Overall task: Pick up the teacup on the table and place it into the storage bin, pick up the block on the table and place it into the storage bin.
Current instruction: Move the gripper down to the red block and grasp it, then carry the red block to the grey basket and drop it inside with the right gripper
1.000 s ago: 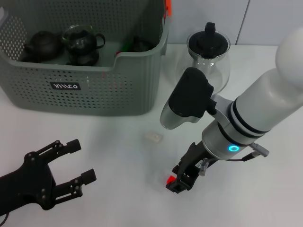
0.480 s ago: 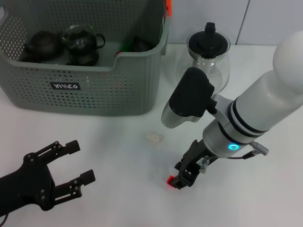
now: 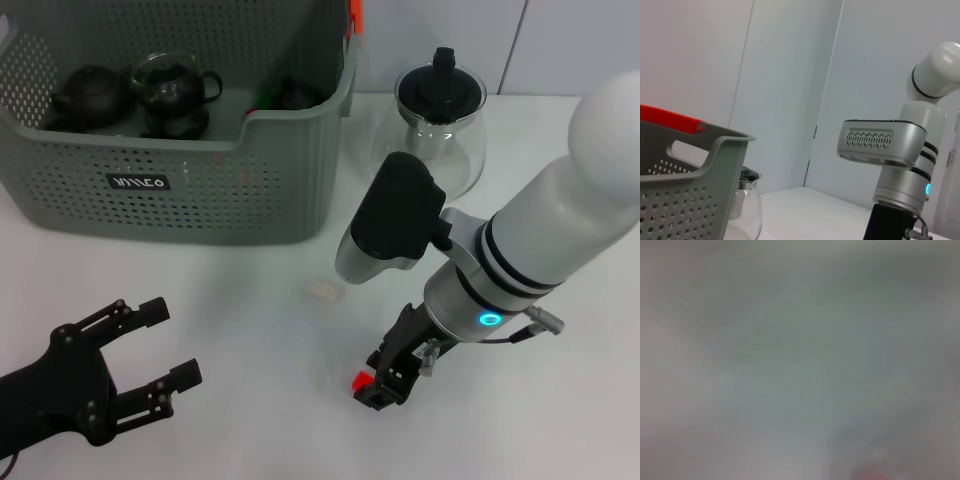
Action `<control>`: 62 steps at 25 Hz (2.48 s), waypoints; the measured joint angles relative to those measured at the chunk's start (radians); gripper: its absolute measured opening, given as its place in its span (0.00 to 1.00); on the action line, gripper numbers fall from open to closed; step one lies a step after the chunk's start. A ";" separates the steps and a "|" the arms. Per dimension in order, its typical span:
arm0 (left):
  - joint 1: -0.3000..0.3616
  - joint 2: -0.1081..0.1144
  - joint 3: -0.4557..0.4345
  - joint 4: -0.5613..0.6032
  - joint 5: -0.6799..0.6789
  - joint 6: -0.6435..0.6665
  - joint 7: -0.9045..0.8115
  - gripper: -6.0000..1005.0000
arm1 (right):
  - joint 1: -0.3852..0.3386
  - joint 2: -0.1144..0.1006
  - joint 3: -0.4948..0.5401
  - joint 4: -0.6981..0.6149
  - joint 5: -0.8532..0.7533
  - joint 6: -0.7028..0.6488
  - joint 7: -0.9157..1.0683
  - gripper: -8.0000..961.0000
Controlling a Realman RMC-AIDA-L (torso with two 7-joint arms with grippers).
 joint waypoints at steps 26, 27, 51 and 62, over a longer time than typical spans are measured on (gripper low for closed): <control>-0.002 -0.002 0.000 -0.002 0.002 -0.002 0.000 0.82 | -0.001 0.001 -0.012 0.013 0.002 0.022 0.011 0.41; -0.003 -0.002 0.000 -0.002 0.002 -0.002 0.000 0.82 | 0.000 0.001 -0.012 0.014 0.002 0.023 0.011 0.37; 0.000 -0.002 -0.010 -0.002 -0.002 -0.002 0.000 0.82 | -0.143 -0.013 0.346 -0.472 0.126 -0.274 -0.092 0.22; 0.000 -0.002 -0.013 -0.001 0.000 -0.002 0.000 0.82 | -0.032 -0.007 0.396 -0.434 0.263 0.091 -0.171 0.22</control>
